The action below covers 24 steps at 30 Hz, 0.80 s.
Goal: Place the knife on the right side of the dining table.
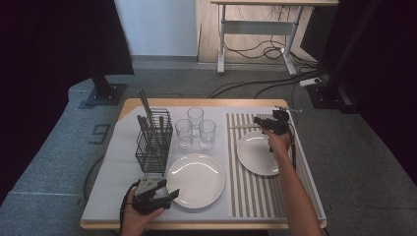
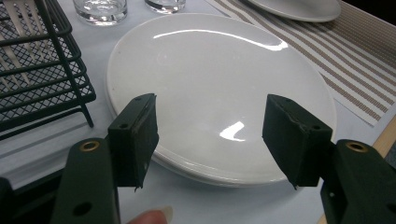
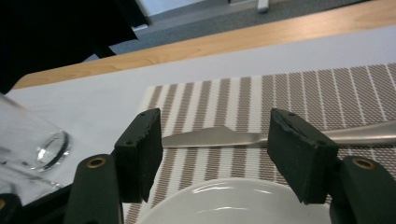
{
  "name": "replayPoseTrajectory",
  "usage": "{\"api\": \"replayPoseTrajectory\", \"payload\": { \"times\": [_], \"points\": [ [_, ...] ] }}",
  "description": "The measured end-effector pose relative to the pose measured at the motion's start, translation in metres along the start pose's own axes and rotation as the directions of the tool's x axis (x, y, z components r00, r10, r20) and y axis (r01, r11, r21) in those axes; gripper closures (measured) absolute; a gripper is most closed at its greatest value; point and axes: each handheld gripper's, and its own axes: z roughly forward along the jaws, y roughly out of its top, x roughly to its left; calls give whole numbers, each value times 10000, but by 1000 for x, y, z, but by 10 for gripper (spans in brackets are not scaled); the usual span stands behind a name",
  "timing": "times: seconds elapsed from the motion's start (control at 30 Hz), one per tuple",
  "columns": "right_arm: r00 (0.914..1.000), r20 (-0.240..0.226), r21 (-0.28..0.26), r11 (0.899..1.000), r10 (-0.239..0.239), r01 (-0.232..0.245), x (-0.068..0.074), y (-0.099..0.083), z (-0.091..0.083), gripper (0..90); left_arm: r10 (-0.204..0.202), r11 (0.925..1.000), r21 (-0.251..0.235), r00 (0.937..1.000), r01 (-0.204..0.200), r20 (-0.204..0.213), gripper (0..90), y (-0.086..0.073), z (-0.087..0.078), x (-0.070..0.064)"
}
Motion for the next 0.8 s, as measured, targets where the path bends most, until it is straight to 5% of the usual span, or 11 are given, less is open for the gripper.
{"api": "replayPoseTrajectory", "payload": {
  "times": [0.8],
  "points": [
    [9921, -984, -670, 9952, -776, 712, 33, -22, -34, 342, -89, 9996, -260, 10000, 89, -3, 358, 4, -10, 3]
  ]
}}
